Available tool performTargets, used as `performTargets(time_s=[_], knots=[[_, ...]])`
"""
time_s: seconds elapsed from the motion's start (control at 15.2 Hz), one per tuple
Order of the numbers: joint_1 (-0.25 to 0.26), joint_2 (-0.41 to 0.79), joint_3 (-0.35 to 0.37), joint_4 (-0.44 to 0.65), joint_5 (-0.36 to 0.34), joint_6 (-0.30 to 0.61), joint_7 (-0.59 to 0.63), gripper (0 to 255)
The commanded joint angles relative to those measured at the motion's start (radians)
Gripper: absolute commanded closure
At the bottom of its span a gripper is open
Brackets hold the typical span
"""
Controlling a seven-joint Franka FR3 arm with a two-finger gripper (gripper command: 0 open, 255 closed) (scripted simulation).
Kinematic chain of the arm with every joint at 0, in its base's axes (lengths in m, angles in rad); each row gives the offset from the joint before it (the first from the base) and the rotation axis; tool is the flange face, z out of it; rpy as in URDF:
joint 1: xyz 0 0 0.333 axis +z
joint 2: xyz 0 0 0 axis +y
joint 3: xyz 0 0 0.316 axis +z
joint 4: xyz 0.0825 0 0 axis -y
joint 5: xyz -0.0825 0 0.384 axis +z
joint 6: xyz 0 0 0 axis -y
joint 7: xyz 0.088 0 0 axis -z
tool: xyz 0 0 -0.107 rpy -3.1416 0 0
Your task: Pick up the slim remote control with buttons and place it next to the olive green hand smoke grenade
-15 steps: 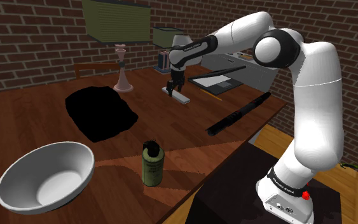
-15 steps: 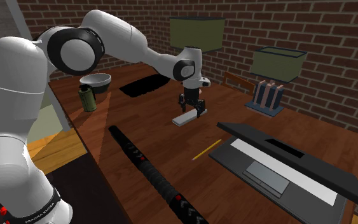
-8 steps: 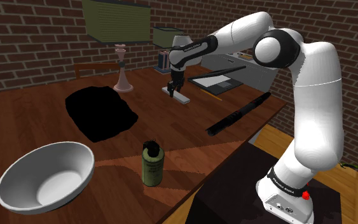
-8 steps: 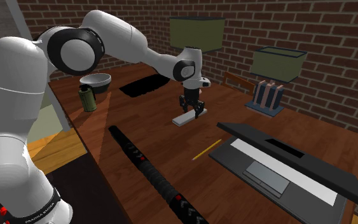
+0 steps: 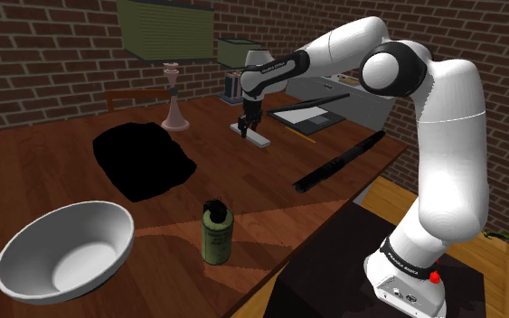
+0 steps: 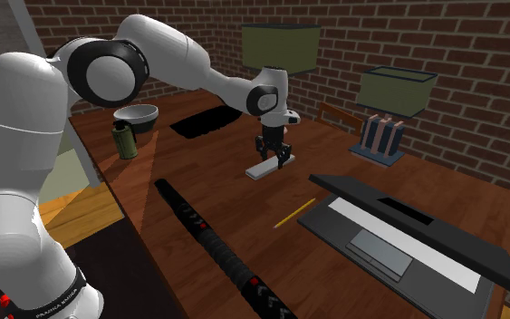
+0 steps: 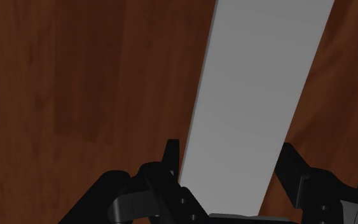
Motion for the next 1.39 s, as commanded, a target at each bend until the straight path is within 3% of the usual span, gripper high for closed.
performTargets(time_s=[0.0,1.32], knots=[[0.0,0.0,0.0,0.0,0.0,0.0,0.0,255],[0.001,-0.079,-0.003,0.15,-0.004,-0.229,0.0,255]])
